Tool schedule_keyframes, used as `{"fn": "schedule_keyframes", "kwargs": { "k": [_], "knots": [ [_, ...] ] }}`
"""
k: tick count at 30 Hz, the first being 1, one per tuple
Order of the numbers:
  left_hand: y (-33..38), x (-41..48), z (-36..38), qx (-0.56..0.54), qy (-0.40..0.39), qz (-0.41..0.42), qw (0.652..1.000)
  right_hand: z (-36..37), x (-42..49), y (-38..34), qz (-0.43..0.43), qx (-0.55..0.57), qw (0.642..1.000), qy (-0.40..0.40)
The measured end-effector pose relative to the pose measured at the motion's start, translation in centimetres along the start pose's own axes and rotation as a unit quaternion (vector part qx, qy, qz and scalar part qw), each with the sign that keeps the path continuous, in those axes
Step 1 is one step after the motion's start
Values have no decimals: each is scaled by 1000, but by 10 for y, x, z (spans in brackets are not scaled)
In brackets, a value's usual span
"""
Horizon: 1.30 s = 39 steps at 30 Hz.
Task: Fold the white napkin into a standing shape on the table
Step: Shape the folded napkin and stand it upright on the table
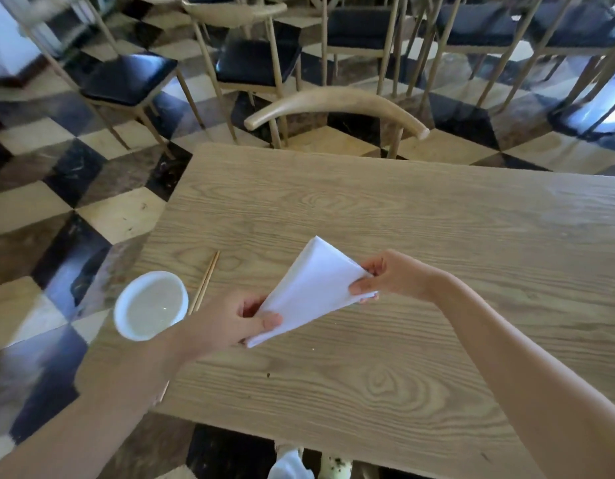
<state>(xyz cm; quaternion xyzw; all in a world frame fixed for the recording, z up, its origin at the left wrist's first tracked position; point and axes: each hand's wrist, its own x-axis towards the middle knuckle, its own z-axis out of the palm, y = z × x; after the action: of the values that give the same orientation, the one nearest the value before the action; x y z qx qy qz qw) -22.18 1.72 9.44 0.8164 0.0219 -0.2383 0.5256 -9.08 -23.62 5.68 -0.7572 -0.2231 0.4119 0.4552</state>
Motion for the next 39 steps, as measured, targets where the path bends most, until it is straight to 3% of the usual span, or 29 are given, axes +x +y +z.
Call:
{"fn": "schedule_keyframes", "kwargs": {
  "k": [7, 10, 12, 14, 18, 21, 24, 28, 30, 33, 37, 39],
  "knots": [
    [-15, -51, 0, 183, 230, 37, 955, 17, 33, -19, -21, -70, 997, 5],
    [-25, -69, 3, 168, 366, -3, 915, 27, 31, -26, -43, -35, 998, 44],
    [-32, -79, 9, 86, 436, -65, 893, 38, 21, -34, -51, 16, 996, 76],
    [-36, -88, 23, -11, 410, -108, 906, 56, 5, -45, -32, 37, 987, 156],
    [-16, -88, 59, -162, 186, -94, 964, 121, -22, -49, 12, -13, 951, 308],
    [-8, -67, 65, -240, 178, -90, 950, 186, -29, -46, -80, -132, 920, 361],
    [-16, -44, 58, -219, 272, -126, 928, 232, -26, -38, -148, -217, 916, 304],
    [-48, -41, 44, -201, 325, -148, 912, 231, -6, -22, -134, -214, 950, 182],
    [-66, -45, 36, -173, 324, -123, 922, 215, 7, -19, -104, -183, 953, 219],
    [-87, -44, 32, -123, 306, -74, 941, 179, 38, -21, -48, -220, 927, 299],
    [-101, -30, 28, -88, 308, -70, 945, 162, 87, -26, -36, -277, 941, 190],
    [-111, -23, 27, -81, 311, -63, 945, 164, 102, -22, -21, -309, 933, 184]
  ]
}}
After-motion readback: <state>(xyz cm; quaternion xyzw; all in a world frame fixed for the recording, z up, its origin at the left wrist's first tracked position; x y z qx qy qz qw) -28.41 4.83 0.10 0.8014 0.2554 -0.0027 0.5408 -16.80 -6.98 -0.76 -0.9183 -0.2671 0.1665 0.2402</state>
